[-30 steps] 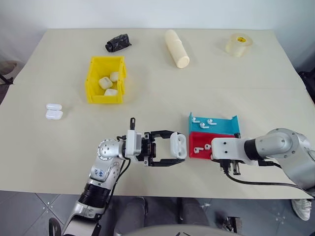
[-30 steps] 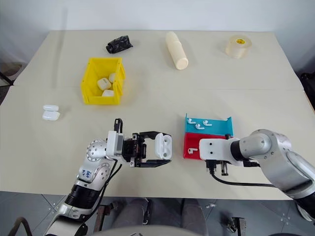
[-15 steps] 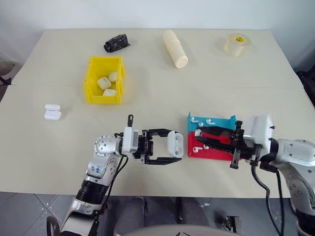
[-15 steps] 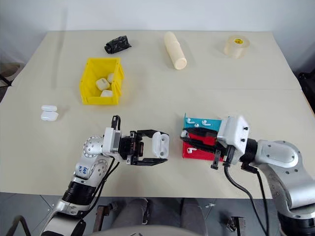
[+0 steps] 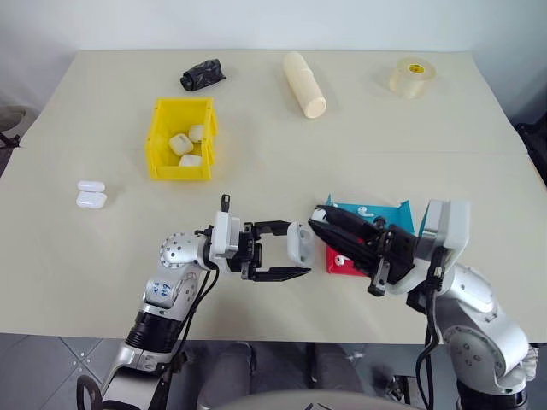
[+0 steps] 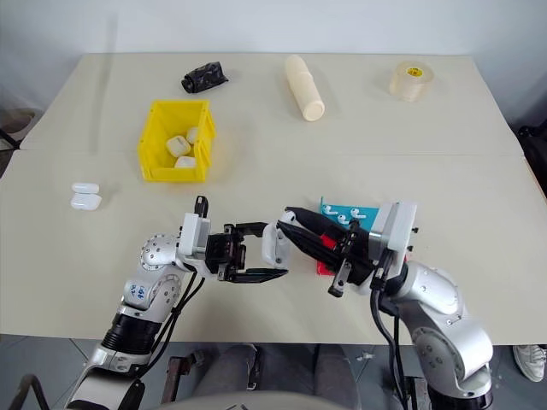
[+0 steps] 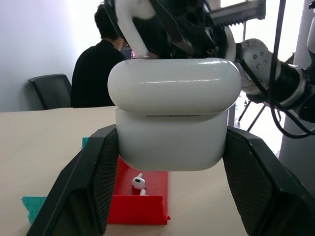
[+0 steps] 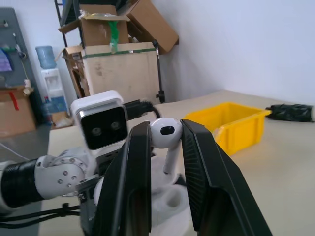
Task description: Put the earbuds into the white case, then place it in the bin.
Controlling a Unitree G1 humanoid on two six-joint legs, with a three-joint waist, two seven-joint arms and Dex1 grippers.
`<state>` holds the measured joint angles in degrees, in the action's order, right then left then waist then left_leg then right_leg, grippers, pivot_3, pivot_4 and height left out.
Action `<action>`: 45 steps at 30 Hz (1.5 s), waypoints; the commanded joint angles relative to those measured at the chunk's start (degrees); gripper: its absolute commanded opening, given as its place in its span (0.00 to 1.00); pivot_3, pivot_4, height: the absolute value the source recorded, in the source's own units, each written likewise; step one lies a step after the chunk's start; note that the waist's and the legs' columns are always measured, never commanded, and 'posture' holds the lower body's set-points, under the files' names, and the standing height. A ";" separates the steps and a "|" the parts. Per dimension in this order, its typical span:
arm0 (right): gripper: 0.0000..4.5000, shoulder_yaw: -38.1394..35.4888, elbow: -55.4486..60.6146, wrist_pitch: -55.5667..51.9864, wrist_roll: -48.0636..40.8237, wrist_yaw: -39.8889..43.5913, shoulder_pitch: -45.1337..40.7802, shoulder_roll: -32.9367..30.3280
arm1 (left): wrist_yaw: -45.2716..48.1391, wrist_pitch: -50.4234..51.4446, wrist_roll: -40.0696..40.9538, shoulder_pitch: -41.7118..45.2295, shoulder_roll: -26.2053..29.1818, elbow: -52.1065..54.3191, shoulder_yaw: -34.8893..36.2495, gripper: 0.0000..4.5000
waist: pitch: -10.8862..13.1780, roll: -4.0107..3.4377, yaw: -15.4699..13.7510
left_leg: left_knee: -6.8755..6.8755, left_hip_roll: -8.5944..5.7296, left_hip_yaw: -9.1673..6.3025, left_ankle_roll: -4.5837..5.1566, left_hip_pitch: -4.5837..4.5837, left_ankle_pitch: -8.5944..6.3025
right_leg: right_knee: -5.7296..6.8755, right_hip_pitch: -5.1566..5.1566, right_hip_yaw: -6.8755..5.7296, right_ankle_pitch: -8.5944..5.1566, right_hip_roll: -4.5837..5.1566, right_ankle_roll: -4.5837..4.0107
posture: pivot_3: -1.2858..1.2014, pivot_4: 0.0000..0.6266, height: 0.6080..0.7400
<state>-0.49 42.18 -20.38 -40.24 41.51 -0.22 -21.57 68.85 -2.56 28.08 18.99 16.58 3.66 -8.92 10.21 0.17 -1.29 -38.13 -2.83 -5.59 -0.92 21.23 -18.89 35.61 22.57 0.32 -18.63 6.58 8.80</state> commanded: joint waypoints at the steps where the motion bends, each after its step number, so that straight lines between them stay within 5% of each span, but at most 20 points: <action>1: 0.11 1.85 0.31 3.15 1.24 -0.68 0.48 1.66 | -0.47 0.04 1.53 0.29 -0.18 2.51 0.62 0.62 | 0.00 -0.01 0.00 | 0.00 0.00 0.00 0.00 -0.01 0.00 | 0.00 0.00 0.00 0.00 -0.01 0.00 | 0.52 0.24 1.00; 45: 0.11 9.01 -10.38 13.98 8.77 2.53 1.25 2.00 | -0.64 -0.19 1.37 1.90 -1.05 2.31 0.50 0.62 | 0.00 -0.01 0.08 | 0.03 -0.19 0.00 0.00 -0.02 0.00 | -0.01 0.01 0.00 0.00 -0.01 -0.01 | 0.52 0.24 1.00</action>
<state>6.60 31.89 -5.31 -31.52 43.45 0.82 -19.25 68.35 -1.93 27.89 19.50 16.44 3.76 -8.74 10.21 0.16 -1.21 -38.10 -3.01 -5.59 -0.93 21.22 -18.89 35.60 22.59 0.32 -18.63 6.58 8.79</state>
